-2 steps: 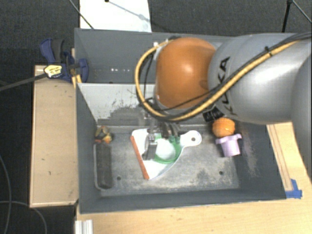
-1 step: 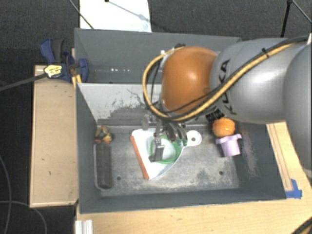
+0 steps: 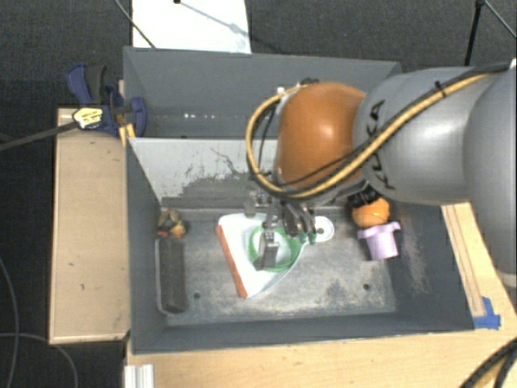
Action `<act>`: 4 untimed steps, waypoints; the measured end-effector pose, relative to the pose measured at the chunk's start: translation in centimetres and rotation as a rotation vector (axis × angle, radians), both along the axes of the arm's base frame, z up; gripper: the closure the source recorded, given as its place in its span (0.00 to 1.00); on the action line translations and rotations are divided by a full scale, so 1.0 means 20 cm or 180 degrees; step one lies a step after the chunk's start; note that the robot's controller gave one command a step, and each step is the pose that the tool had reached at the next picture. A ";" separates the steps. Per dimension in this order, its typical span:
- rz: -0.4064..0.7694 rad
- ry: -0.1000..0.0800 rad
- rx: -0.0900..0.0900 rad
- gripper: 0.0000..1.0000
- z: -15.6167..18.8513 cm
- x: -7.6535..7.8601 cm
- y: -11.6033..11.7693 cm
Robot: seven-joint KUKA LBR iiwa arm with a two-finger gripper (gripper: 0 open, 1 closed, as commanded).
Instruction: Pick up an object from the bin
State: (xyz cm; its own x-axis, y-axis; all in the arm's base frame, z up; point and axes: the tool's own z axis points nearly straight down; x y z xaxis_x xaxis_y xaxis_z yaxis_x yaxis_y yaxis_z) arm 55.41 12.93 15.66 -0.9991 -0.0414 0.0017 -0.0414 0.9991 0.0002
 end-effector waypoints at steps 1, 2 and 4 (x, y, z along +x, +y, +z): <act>-0.0646 -0.0018 0.0004 0.00 -0.10 0.08 -0.04; -0.0371 -0.0016 0.0002 0.00 -0.23 -0.14 -0.19; -0.1103 -0.0009 0.0002 1.00 -0.38 -0.13 -0.25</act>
Offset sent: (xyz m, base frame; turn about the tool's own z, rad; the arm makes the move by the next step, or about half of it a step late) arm -0.0547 -0.0559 -0.0613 0.0706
